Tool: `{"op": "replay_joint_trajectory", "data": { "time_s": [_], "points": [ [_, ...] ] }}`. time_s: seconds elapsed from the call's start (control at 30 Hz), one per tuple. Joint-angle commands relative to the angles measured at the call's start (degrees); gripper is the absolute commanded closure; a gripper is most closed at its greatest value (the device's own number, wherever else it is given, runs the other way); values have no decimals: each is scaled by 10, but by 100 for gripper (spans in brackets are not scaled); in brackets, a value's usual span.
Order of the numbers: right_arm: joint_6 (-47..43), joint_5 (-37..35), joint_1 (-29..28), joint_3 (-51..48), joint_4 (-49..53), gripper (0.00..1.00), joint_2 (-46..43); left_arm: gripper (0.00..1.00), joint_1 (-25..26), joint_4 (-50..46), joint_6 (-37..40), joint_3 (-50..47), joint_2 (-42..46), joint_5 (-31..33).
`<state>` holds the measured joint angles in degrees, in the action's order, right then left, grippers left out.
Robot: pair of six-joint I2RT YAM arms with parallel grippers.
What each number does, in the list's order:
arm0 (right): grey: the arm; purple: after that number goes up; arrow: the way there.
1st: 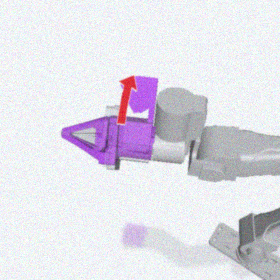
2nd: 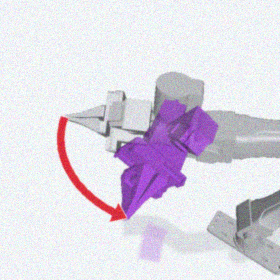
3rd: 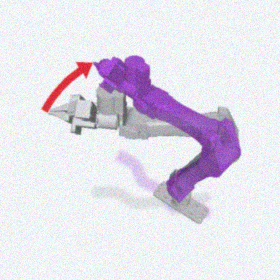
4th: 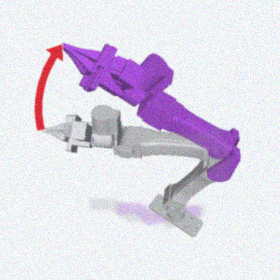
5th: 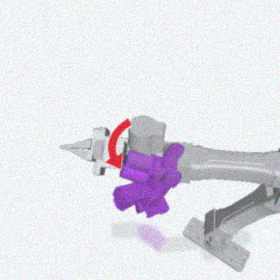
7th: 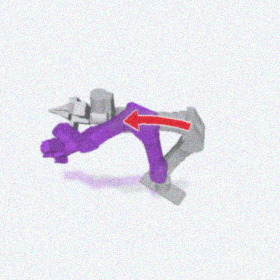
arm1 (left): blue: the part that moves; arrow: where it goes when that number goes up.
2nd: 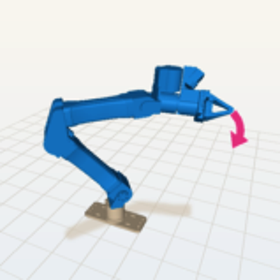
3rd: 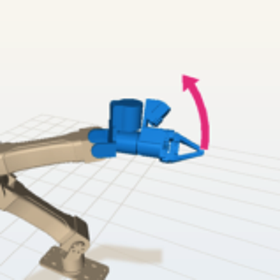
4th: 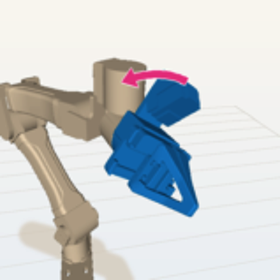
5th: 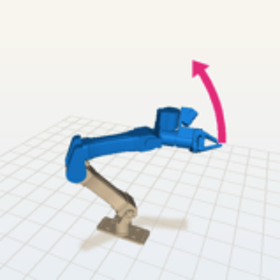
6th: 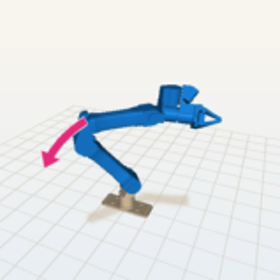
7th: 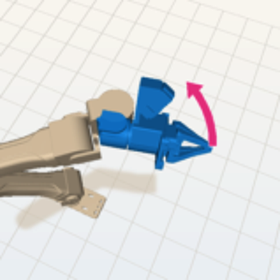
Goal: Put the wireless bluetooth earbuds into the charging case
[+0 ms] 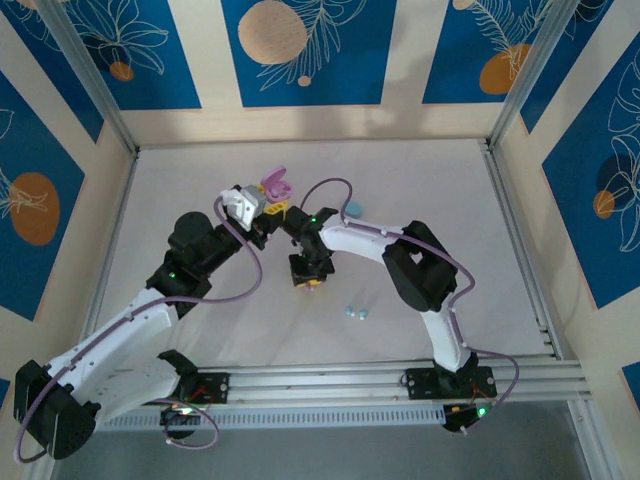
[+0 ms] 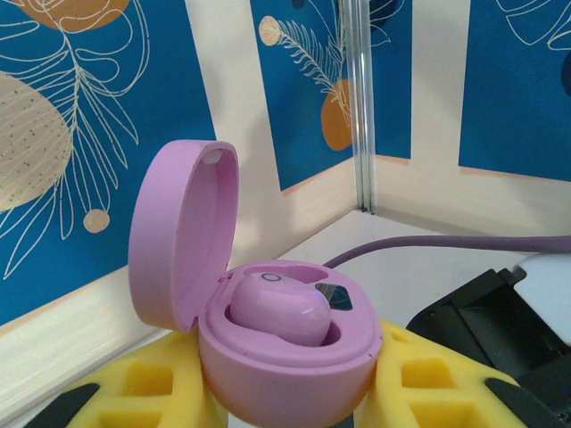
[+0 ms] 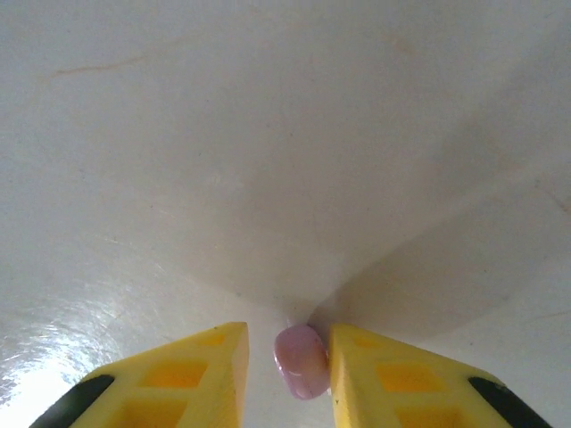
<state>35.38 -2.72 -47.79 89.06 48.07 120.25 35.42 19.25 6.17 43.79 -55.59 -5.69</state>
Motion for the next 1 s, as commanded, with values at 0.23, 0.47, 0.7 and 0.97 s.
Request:
{"op": "replay_joint_trajectory", "data": {
  "time_s": [0.23, 0.47, 0.7, 0.97],
  "points": [
    [-27, -13, -11, 24, 39, 71, 29, 76, 2, 26, -2, 10, 8, -4],
    [-36, -20, -13, 29, 52, 74, 27, 76, 2, 25, -3, 9, 11, -3],
    [-57, -19, -16, 38, 70, 73, 34, 76, 2, 26, -4, 9, 10, -4],
    [-49, -15, -17, 32, 59, 77, 29, 76, 2, 25, -6, 10, 9, -4]
  ]
}}
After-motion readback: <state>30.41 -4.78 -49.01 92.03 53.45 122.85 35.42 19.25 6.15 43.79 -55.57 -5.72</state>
